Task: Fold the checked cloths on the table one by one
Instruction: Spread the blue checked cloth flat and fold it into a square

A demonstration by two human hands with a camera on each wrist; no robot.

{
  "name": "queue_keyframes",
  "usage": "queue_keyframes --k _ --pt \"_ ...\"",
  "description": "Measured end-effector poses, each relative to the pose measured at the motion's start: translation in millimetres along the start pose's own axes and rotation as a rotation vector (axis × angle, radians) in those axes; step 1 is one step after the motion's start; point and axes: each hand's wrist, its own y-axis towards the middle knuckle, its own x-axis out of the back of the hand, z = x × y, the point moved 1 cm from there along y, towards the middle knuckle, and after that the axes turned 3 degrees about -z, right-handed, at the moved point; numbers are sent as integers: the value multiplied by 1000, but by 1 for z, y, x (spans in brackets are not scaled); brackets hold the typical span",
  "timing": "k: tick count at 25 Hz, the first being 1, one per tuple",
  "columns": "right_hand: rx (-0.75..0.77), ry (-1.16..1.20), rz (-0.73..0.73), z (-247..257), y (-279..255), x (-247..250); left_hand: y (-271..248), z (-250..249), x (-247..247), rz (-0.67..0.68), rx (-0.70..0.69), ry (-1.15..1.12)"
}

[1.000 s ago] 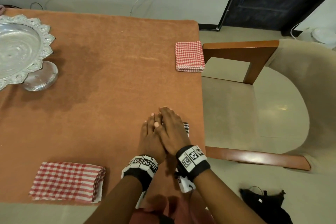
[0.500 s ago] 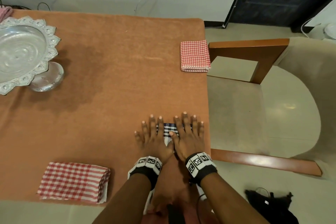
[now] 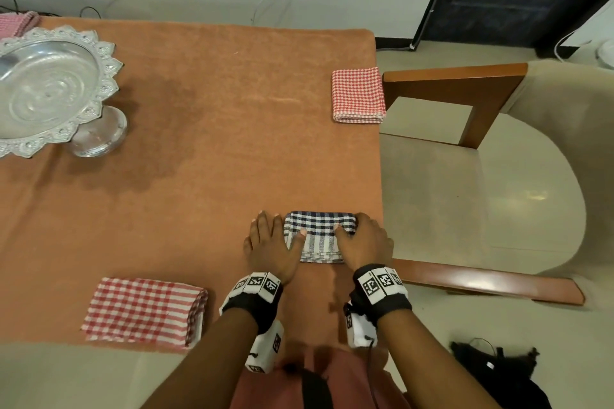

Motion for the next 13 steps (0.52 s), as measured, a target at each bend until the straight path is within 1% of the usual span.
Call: queue_keyframes --k 2,4,7,10,11,13 --pt "-46 123 55 -2 0 -5 -2 -8 -4 6 -10 -10" --pt "-52 243 74 -3 2 -5 -2 -12 -6 -43 -1 -82" --pt "-81 513 102 2 1 4 4 -13 -2 -147 -34 -310" --pt "-128 779 168 11 0 8 7 -17 13 -115 -15 -530" --pt "-132 828 190 14 3 6 8 -17 18 -121 1 -594" --pt "-127 851 243 21 10 0 11 -17 28 -144 29 -679"
